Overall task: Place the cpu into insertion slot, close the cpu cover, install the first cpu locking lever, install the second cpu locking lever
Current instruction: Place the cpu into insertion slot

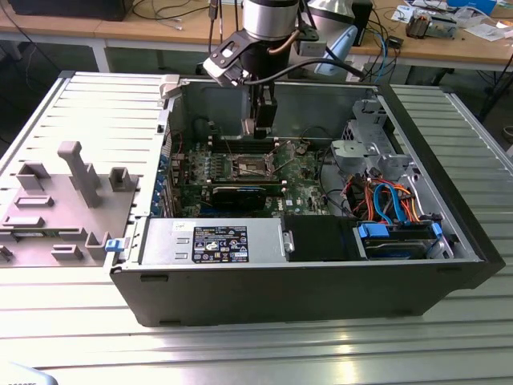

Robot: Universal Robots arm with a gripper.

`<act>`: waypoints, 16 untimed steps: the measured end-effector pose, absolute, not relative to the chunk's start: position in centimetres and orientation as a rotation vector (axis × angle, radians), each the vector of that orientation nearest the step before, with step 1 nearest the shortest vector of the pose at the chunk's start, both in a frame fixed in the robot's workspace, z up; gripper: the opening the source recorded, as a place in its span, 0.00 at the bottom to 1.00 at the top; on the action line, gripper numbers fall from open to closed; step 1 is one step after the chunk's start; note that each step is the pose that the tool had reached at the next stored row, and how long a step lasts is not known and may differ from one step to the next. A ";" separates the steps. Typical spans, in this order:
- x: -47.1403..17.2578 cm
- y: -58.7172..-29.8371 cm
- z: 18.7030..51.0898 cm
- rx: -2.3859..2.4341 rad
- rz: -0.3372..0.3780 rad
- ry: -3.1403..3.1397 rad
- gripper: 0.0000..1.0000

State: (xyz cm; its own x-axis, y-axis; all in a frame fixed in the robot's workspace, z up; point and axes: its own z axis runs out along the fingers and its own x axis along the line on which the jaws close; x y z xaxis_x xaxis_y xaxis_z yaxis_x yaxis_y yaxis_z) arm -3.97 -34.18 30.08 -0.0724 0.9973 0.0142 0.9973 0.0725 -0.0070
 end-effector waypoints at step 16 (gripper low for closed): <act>-4.0 -34.2 29.8 -2.129 -0.007 -2.289 0.55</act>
State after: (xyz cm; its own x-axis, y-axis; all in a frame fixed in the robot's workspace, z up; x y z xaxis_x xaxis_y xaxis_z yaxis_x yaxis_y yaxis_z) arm -3.97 -34.18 29.76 -0.0724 0.9973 0.0142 0.9973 0.0725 -0.0070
